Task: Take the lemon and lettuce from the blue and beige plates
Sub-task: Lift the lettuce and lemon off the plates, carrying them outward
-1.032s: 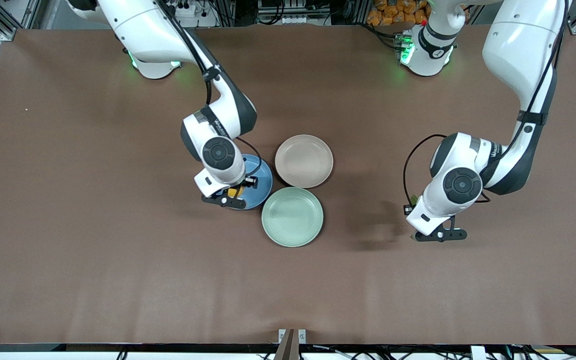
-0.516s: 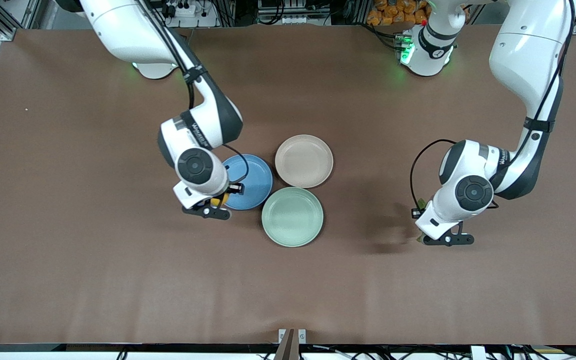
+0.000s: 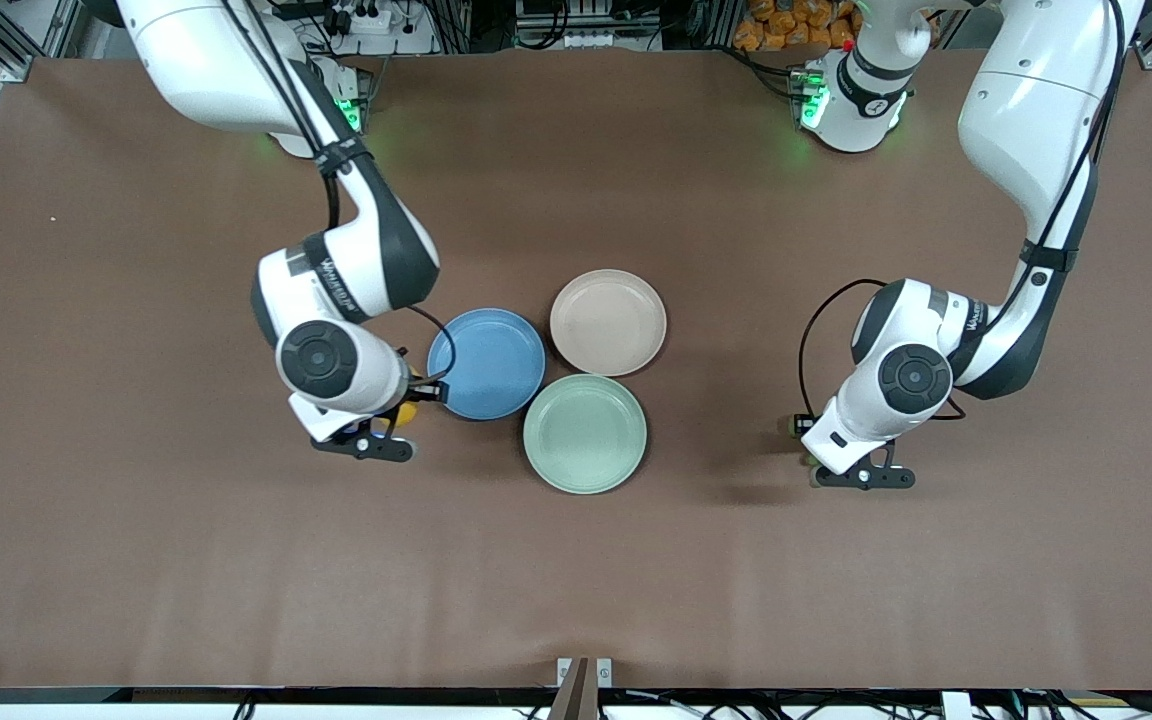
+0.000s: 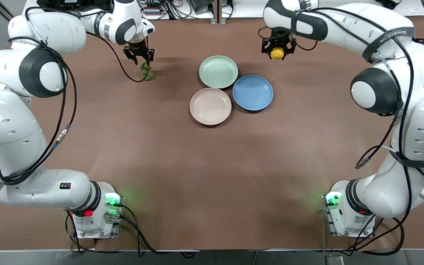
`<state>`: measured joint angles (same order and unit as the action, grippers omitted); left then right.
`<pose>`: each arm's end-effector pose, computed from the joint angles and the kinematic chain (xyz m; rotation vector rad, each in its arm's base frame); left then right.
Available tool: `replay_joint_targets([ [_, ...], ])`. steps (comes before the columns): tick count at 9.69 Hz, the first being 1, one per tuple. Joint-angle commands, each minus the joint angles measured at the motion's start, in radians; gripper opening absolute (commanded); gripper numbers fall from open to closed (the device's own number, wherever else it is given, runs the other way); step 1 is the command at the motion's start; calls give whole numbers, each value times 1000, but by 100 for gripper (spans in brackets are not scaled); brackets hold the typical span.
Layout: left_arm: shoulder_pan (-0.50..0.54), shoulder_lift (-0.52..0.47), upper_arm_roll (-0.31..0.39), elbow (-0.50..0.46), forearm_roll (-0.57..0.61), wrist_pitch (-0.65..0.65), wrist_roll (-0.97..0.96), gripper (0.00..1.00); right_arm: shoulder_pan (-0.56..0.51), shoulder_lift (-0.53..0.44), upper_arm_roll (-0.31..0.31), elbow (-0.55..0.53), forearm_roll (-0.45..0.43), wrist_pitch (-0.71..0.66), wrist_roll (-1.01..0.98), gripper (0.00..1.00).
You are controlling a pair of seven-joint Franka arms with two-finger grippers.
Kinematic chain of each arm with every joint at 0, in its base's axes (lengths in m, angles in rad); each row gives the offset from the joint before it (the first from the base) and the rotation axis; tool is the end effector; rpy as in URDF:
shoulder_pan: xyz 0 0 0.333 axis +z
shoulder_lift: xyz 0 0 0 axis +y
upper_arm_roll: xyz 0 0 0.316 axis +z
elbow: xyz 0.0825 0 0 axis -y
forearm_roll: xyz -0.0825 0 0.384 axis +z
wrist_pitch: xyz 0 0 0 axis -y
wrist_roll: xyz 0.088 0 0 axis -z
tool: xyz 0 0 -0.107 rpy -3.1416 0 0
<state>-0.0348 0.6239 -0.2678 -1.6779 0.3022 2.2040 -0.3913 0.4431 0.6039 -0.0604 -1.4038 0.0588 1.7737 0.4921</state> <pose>0.6498 -0.1725 0.2434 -3.0420 0.0861 0.0545 0.6363 0.2697 0.3346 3.0377 -0.1845 -0.3357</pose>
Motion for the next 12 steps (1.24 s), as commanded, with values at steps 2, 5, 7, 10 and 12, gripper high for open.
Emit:
replay_joint_targets([
  [2,12,-24,-8,0,-54,7,-1,100,-81,-41,7,5,0,-69,-151,34],
  [5,22,-73,-7,3,-54,-93,2,100,-148,-52,5,3,-8,-103,-280,34],
  [7,30,-101,-5,6,-63,-148,-6,100,-194,-53,5,2,-30,-109,-370,34],
  [10,75,-204,-5,-52,-154,-225,-7,100,-248,-94,1,-61,-31,-83,-495,34],
  [12,12,-356,83,-199,-251,-224,2,100,-270,-172,-15,-214,-31,36,-578,34],
])
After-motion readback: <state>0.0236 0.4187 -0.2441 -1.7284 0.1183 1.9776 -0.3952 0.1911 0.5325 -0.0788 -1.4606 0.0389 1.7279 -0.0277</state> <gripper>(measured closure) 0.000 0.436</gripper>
